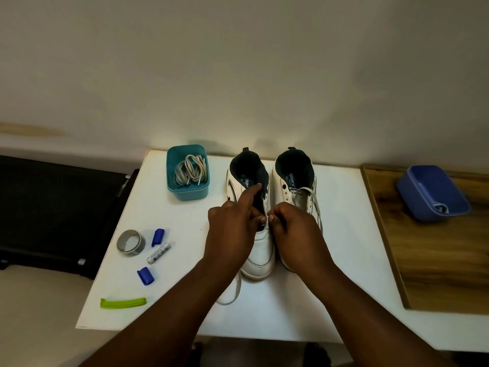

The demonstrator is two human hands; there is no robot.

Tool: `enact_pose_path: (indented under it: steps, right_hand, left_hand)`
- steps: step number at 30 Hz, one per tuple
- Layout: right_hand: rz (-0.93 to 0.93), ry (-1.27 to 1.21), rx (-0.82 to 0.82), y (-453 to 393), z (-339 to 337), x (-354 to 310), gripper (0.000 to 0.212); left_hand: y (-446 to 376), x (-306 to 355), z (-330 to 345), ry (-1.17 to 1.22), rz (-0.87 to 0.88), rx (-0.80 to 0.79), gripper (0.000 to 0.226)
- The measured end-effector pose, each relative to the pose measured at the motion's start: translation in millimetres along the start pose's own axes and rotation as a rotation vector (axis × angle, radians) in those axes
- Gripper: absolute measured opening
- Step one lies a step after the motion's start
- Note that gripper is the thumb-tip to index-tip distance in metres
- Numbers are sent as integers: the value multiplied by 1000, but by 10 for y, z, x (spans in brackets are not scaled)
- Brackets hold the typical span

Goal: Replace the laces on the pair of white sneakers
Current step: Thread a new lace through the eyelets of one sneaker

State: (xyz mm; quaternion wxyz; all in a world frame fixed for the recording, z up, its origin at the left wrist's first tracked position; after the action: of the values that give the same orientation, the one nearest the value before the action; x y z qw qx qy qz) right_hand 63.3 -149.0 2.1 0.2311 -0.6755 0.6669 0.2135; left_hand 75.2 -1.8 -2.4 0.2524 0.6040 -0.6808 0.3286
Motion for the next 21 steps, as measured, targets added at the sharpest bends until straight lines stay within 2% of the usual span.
enact_pose_path:
  steps: [5,8,9,10,12,13,14,15,16,17,19,21]
  right_hand:
    - [-79,213,2,32,6,-123,11]
    - [-50,329,158,7,-263,-149,14]
    - [17,259,266,-18,-478,-68,16]
    - [133,75,410,-29,-752,99,17]
    - [365,-453,732,45,-1190,590,7]
    - [453,-624,861,131,-1305,778,5]
    - [484,-641,936,196,-1391,856,15]
    - [443,-537,956,219,-1454,807,25]
    - [347,-342,894,167,-1450,658,34]
    - [213,-118,741,66,-1315,433,39]
    - [-58,246,353,-75,-726,13,33]
    - [-122,396,78,-55,-232,-96,24]
  left_hand:
    - [5,29,17,13,18,-60,73]
    - [12,102,21,-123,84,-117,57]
    - [21,147,-6,-181,124,-119,51]
    - [25,187,-47,-206,152,-115,48]
    - [40,240,-110,-167,156,-130,47]
    - [54,251,-121,-143,148,-143,48]
    - [62,250,-119,-130,141,-156,51]
    - [70,237,-108,-127,132,-172,53]
    - [71,212,-87,-113,119,-188,56]
    - [71,184,-75,-91,97,-199,56]
    - [48,151,-61,-92,89,-192,57]
    - [9,143,-83,-160,106,-156,58]
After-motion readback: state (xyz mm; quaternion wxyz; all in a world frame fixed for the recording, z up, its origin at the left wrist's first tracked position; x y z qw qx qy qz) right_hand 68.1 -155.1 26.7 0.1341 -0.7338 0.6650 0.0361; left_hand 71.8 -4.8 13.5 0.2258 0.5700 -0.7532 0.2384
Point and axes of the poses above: each hand's wrist, its own y-axis away from the middle knuckle, its own z-axis out of the palm, x = y × z, the point moved 10 cm from there along -y, towards the middle knuckle, and after that the axes turned 4 degrees about y, right-handed, at the moved point
